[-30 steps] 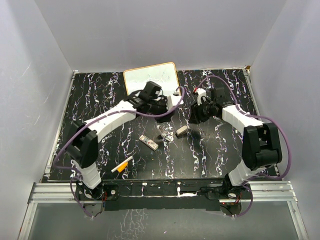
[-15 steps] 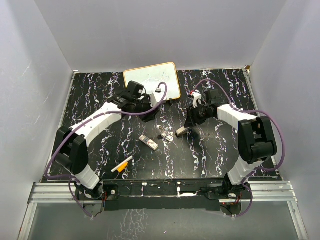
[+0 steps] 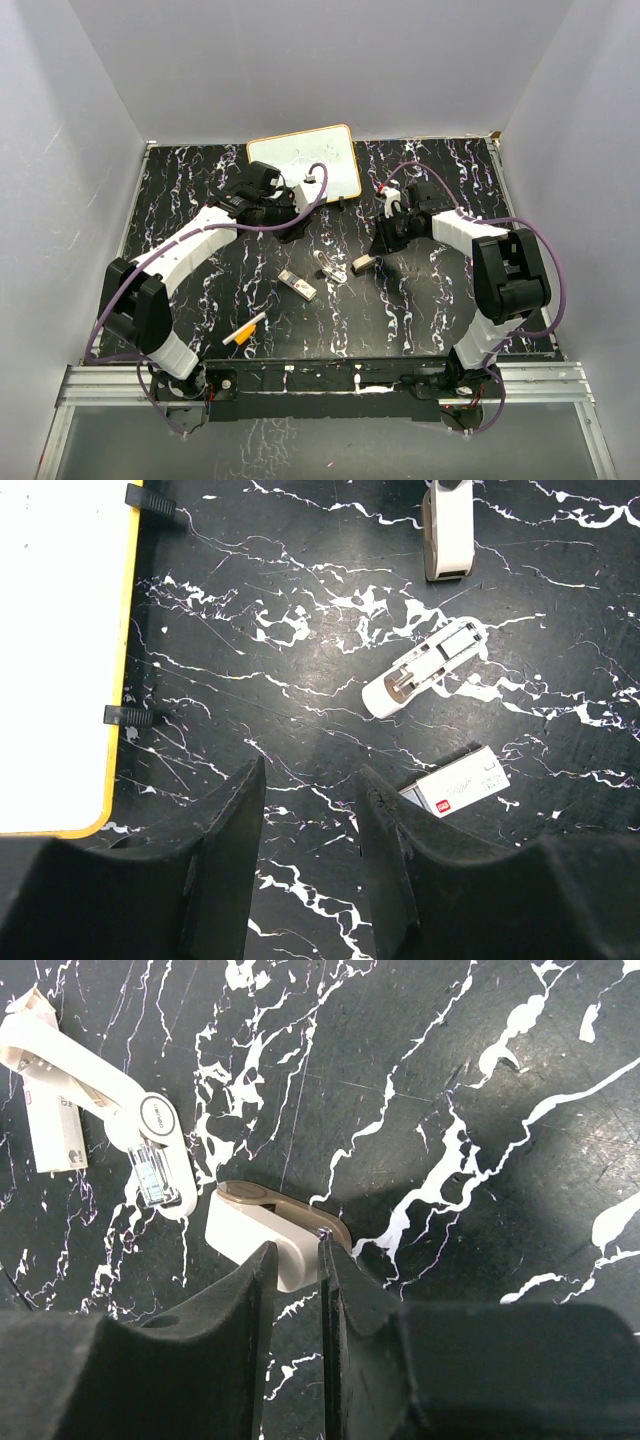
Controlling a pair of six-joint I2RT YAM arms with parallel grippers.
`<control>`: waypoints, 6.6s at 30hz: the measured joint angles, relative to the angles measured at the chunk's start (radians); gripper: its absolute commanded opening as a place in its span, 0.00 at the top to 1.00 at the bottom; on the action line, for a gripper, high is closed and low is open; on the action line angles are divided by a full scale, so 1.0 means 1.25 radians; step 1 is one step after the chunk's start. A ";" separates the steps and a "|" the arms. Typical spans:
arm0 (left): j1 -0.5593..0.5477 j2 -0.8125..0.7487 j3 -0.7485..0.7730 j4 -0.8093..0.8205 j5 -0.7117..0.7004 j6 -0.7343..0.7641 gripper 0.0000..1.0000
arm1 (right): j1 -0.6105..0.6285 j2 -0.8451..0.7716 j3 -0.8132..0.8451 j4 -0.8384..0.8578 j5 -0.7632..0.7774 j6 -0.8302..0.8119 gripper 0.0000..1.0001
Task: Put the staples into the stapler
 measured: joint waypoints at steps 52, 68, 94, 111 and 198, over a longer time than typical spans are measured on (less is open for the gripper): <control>0.071 -0.036 -0.046 0.010 -0.020 -0.009 0.59 | 0.053 -0.039 0.020 -0.135 -0.029 -0.372 0.21; 0.092 -0.049 -0.049 0.014 -0.015 -0.013 0.59 | 0.089 0.051 0.034 -0.131 -0.066 -0.409 0.36; 0.100 -0.054 -0.049 0.015 -0.015 -0.020 0.59 | 0.127 -0.256 -0.262 0.156 0.037 -0.392 0.34; 0.102 -0.054 -0.049 0.015 -0.017 -0.023 0.59 | 0.178 -0.162 -0.258 0.215 0.089 -0.374 0.65; 0.111 -0.070 -0.053 0.033 -0.020 -0.019 0.59 | -0.013 0.062 -0.013 0.139 0.016 -0.170 0.47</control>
